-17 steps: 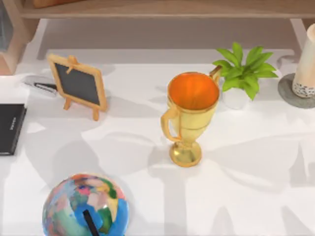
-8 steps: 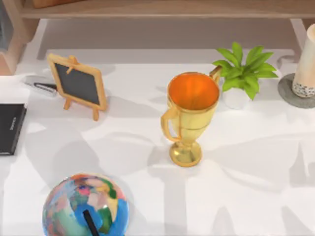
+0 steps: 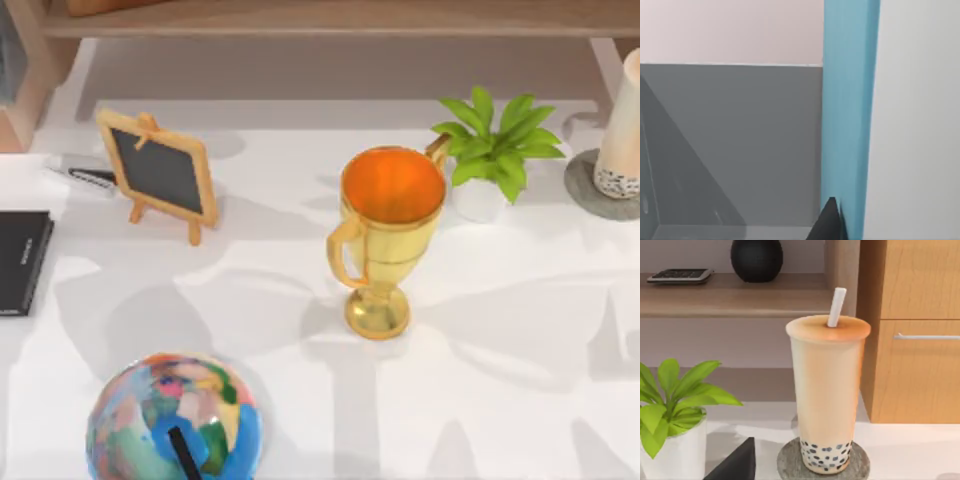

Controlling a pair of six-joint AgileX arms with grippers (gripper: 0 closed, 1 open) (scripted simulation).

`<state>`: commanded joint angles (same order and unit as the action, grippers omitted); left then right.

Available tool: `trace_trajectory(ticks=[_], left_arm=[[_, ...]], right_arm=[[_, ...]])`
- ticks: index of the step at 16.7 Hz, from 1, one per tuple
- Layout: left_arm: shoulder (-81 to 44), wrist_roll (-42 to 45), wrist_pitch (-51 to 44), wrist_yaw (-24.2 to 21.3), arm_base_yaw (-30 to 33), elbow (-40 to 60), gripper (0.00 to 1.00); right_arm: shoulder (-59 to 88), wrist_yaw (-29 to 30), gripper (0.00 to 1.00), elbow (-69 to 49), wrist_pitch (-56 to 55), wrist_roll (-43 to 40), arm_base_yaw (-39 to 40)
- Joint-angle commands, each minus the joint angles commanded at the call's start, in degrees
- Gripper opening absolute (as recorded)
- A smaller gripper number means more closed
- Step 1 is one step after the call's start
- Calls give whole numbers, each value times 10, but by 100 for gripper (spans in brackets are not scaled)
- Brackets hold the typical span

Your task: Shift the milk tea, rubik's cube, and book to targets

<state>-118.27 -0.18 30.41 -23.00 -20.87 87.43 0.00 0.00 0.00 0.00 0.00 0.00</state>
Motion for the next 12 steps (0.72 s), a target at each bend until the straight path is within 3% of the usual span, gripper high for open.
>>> trace_trajectory(ticks=[7, 12], left_arm=[[5, 13, 0, -3, -1, -3, 0], [56, 129, -1, -14, -28, -34, 0]], right_arm=[[0, 0, 100, 0, 0, 0, 0], [0, 0, 100, 0, 0, 0, 0]])
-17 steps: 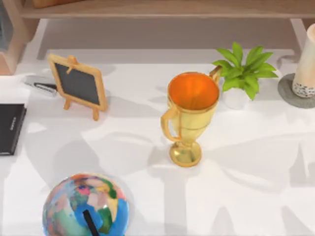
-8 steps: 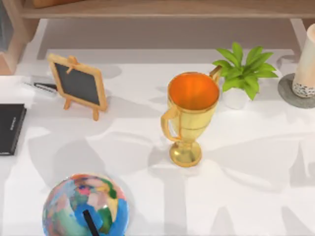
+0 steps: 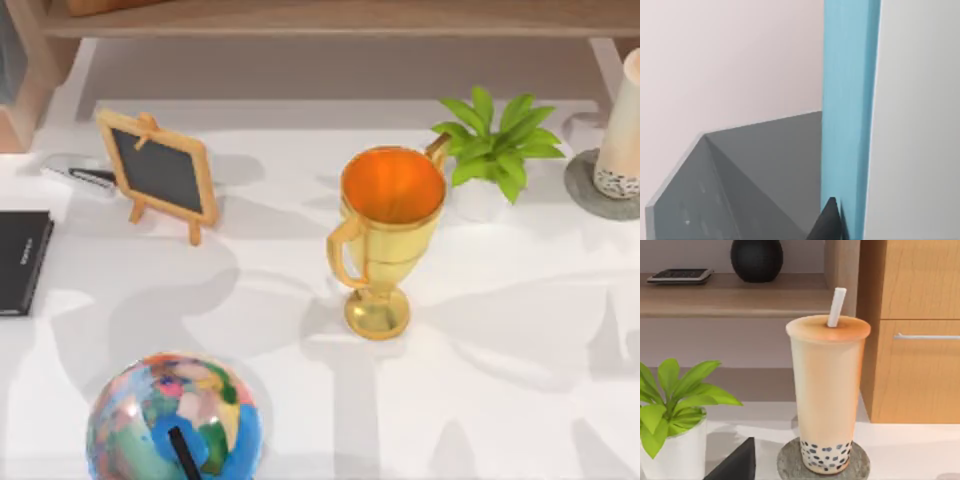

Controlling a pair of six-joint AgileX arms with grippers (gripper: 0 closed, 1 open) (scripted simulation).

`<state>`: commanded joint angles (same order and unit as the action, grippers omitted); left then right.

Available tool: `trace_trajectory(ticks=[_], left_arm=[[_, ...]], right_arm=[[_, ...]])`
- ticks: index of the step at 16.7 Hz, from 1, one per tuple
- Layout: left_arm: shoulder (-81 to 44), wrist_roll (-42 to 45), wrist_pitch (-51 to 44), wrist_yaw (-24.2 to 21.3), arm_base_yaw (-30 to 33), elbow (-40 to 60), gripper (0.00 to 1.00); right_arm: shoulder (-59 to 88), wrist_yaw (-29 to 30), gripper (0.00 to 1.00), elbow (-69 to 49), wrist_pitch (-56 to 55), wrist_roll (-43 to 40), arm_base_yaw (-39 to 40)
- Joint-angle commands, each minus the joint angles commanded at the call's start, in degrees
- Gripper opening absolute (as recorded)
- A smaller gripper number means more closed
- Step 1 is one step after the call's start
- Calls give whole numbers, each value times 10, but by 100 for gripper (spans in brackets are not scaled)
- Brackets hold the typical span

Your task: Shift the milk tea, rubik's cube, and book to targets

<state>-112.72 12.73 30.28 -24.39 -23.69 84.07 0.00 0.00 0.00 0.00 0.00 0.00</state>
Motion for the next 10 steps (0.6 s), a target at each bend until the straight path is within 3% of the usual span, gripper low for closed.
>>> trace_trajectory(ticks=[10], left_arm=[[138, 296, 4, -7, -37, -126, 0]], right_arm=[[0, 0, 100, 0, 0, 0, 0]])
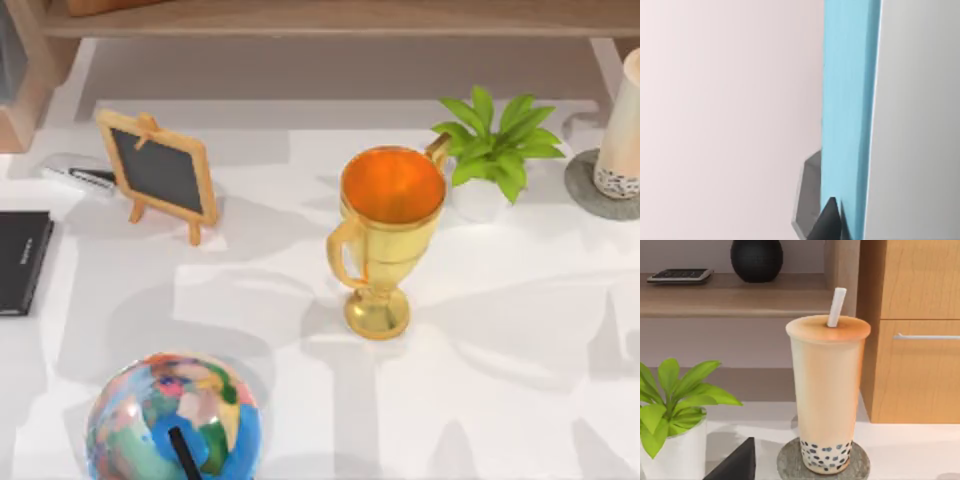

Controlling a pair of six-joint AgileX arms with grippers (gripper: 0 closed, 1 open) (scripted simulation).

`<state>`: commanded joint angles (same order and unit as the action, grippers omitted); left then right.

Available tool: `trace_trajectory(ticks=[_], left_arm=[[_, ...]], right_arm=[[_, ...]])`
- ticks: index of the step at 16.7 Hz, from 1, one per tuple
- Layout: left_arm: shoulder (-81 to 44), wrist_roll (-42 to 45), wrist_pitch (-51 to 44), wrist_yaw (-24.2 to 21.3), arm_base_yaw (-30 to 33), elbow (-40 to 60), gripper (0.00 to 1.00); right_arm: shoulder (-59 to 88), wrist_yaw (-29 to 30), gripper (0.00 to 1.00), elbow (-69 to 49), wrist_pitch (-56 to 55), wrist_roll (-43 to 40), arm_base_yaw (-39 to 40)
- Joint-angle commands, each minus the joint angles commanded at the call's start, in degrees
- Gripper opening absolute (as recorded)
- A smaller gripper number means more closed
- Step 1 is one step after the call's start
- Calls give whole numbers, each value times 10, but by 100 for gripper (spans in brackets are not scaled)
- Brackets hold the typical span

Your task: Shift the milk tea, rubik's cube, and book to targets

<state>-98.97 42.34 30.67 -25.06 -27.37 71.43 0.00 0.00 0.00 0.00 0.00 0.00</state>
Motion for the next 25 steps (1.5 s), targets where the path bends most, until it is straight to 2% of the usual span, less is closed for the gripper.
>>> trace_trajectory(ticks=[13, 25], left_arm=[[111, 295, 27, -8, -6, -165, 0], [120, 518, 71, -16, -12, -340, 0]], right_arm=[[0, 0, 100, 0, 0, 0, 0], [0, 0, 100, 0, 0, 0, 0]])
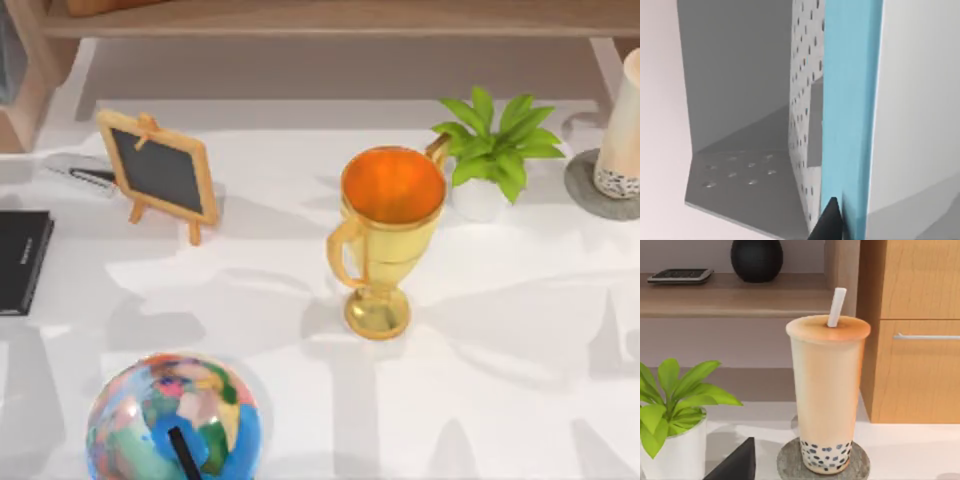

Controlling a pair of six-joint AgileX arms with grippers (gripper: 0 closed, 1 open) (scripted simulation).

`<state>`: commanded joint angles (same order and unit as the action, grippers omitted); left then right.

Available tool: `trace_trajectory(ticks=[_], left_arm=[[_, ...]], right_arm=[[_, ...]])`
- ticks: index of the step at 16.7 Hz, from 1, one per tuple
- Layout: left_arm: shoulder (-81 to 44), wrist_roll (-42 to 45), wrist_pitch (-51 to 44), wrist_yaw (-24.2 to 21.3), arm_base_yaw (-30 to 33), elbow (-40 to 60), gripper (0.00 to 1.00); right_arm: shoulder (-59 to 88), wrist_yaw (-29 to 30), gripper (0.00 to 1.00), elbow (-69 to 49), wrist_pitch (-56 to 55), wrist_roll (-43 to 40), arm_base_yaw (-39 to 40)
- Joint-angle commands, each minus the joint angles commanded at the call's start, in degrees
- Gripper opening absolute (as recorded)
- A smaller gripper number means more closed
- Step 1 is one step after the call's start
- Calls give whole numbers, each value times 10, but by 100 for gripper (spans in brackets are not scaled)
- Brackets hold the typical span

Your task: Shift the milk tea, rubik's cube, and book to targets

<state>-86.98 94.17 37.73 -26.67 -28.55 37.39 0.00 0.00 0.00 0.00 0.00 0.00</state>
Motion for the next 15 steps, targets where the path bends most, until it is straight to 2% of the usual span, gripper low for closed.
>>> trace_trajectory(ticks=[9, 15], left_arm=[[-78, 123, 32, -5, -4, -156, 0], [-85, 130, 34, -2, -2, -171, 0]], right_arm=[[0, 0, 100, 0, 0, 0, 0], [0, 0, 100, 0, 0, 0, 0]])
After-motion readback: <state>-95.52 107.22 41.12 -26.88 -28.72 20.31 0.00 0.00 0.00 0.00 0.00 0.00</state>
